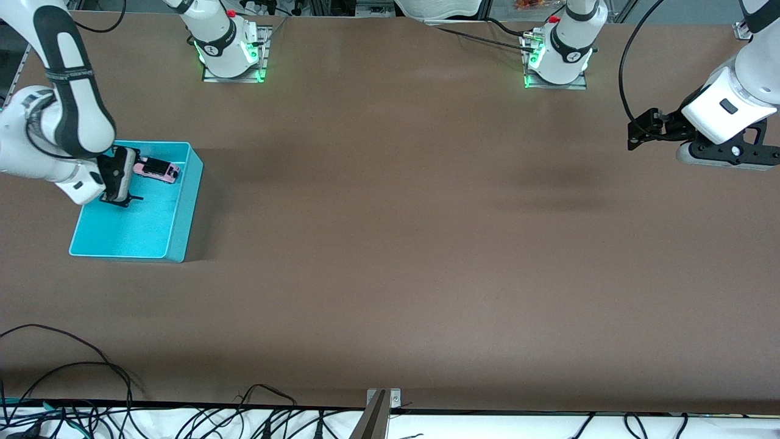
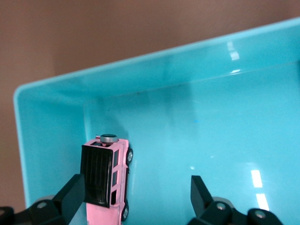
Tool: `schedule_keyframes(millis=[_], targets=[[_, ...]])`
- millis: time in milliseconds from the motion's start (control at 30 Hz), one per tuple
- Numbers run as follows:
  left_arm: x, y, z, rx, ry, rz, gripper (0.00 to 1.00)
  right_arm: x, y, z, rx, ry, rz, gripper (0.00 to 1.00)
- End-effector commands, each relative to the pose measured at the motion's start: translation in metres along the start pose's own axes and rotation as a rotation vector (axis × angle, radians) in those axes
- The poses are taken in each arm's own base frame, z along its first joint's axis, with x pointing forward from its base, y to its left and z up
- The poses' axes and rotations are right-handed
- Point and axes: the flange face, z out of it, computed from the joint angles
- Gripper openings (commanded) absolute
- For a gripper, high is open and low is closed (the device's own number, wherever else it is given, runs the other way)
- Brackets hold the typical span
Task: Wind and store pink jeep toy
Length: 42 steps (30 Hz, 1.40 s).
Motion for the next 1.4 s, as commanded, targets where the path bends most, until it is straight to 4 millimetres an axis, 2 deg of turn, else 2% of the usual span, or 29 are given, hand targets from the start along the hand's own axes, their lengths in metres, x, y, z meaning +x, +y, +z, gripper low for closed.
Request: schedule_keyframes(millis=[0, 501, 601, 701, 868, 968, 1102, 1268, 1369], targets=[[0.001, 0.003, -0.008, -0.014, 0.002, -0.009, 1.0, 0.022, 0.011, -0.049, 0.005, 0.03, 0.071, 1.0], [0.001, 0.003, -0.007, -0.014, 0.0, -0.009, 1.0, 0.116, 0.006, -0.18, -0.007, 0.008, 0.508, 1.0], [0.001, 0.003, -0.007, -0.014, 0.0, -0.009, 1.0, 0.13, 0.003, -0.203, -0.023, -0.012, 0.613, 1.0], [0.001, 0.003, -0.008, -0.014, 0.002, -0.007, 1.0, 0.146, -0.003, -0.223, -0.039, -0.016, 0.761, 1.0], [0.001, 0.003, -0.008, -0.014, 0.002, -0.009, 1.0, 0.171, -0.013, -0.249, -0.071, -0.025, 1.129, 1.0], [0.001, 0.002, -0.008, -0.014, 0.002, -0.009, 1.0, 0.179, -0.017, -0.268, -0.113, -0.02, 1.214, 1.0], [0.001, 0.002, -0.008, -0.014, 0.002, -0.009, 1.0, 0.18, -0.016, -0.279, -0.14, -0.007, 1.223, 1.0], [0.001, 0.002, -0.007, -0.013, 0.0, -0.009, 1.0, 0.18, -0.016, -0.309, -0.216, 0.027, 1.225, 1.0], [0.001, 0.002, -0.007, -0.011, 0.0, -0.009, 1.0, 0.182, -0.019, -0.316, -0.244, 0.026, 1.237, 1.0]])
